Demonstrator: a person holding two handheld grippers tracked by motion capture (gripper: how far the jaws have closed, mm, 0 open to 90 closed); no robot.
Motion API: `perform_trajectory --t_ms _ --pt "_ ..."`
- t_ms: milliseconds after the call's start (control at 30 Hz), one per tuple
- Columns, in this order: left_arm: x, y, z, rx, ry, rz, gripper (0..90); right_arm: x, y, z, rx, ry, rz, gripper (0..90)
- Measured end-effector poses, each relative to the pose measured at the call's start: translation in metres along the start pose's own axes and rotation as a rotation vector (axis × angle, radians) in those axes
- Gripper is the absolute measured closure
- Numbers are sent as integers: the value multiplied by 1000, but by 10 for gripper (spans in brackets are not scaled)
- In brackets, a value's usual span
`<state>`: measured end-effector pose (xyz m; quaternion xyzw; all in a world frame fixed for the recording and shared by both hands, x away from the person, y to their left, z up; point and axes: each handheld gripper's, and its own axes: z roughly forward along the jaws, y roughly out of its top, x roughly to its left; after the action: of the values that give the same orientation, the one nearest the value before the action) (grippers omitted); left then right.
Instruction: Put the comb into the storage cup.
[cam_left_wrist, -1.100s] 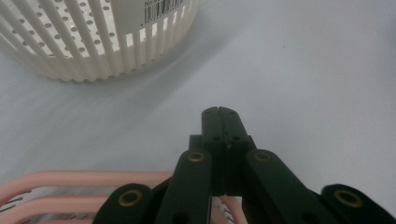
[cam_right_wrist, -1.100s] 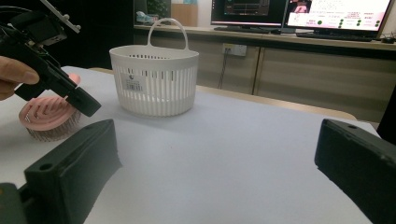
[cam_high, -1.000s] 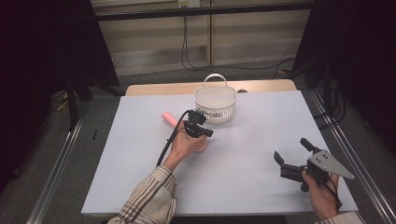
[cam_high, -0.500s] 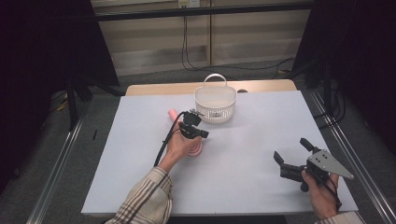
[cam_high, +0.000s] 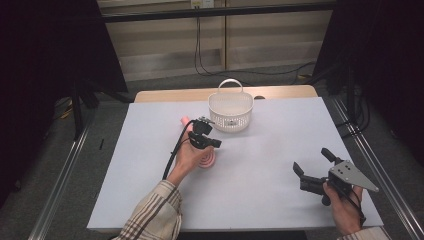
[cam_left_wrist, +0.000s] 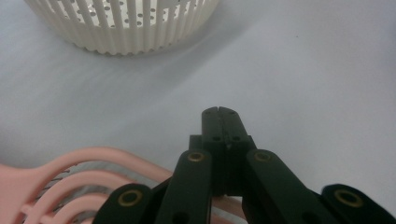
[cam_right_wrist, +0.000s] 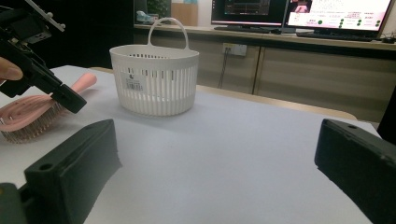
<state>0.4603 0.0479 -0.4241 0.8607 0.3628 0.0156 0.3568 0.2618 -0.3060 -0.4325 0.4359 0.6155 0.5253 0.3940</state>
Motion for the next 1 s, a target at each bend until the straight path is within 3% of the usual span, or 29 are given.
perform_trajectory --t_ms 167,400,600,833,867,1000 --pt "0 -2 -1 -9 -7 -16 900 0 0 0 1 -2 2 0" --pt "-5 -6 2 -5 -3 4 900 0 0 0 2 -2 1 0" --pt "-8 -8 5 -9 -11 -5 900 0 0 0 0 1 0 0" --pt "-6 -11 -7 -46 -28 -3 900 0 0 0 1 -2 2 0" --pt "-6 -12 -10 -54 -46 -5 900 0 0 0 1 -1 1 0" --pt "-7 -12 -9 -46 -37 6 900 0 0 0 3 -1 -3 0"
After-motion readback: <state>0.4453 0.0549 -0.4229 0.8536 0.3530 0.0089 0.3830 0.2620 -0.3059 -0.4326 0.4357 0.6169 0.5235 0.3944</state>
